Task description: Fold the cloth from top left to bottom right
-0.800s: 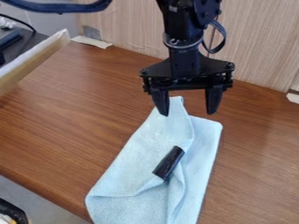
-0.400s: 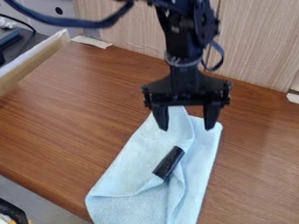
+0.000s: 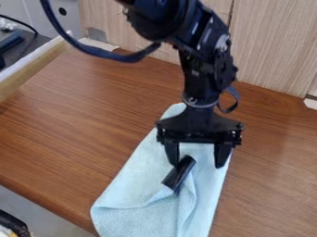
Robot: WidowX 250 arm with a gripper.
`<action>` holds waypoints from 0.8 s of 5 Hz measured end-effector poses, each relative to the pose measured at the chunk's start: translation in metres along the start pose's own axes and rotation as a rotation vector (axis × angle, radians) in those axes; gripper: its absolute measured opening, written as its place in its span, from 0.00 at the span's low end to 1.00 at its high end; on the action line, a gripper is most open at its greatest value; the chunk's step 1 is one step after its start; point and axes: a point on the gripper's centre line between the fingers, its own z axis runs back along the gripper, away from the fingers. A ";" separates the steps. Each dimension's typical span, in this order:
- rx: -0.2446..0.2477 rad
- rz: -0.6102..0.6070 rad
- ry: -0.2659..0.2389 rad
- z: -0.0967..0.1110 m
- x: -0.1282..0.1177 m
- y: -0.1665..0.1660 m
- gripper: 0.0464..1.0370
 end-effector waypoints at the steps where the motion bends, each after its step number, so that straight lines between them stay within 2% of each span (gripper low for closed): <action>1: 0.009 0.015 0.011 -0.021 -0.004 0.005 0.96; 3: -0.025 0.086 -0.050 -0.022 0.009 0.014 0.96; 4: -0.030 0.129 -0.063 -0.021 0.019 0.019 0.96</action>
